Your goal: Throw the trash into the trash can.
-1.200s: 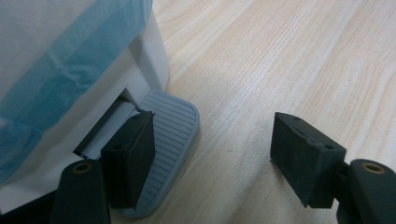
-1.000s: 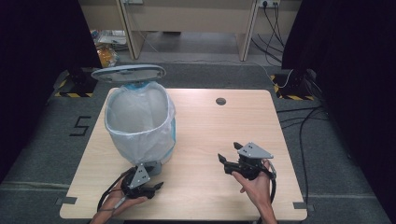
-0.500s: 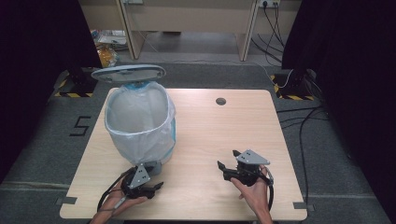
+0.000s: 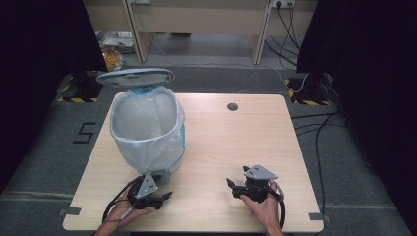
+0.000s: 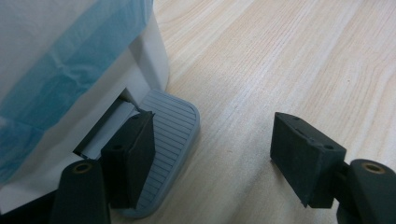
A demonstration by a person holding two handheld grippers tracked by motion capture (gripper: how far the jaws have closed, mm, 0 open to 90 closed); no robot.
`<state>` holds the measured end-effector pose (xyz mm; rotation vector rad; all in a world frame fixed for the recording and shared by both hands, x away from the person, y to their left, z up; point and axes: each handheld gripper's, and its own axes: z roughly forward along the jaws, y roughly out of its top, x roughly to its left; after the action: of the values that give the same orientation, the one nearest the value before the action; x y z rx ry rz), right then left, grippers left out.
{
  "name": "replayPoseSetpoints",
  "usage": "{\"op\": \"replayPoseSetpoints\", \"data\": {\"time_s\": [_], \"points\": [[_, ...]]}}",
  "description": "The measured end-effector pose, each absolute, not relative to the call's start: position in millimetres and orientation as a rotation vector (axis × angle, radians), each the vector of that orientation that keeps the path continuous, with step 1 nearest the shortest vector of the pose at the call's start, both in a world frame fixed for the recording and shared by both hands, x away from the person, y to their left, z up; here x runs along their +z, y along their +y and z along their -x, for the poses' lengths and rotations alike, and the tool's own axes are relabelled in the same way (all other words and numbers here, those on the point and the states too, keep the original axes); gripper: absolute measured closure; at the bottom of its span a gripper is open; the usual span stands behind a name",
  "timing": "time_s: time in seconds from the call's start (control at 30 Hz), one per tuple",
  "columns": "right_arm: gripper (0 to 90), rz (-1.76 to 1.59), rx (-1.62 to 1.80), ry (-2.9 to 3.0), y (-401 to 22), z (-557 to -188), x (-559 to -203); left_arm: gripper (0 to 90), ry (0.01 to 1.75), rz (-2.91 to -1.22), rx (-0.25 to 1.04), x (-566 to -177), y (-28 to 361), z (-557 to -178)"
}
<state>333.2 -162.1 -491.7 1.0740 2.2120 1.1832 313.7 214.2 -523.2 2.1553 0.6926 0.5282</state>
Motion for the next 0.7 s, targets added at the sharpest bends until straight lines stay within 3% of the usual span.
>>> {"op": "replayPoseSetpoints", "data": {"time_s": [0.7], "points": [[22.6,-1.122,1.102,2.236,-175.5,-323.5,-508.7,30.5,0.693,-2.155,0.528,-523.2,214.1,-313.7]]}}
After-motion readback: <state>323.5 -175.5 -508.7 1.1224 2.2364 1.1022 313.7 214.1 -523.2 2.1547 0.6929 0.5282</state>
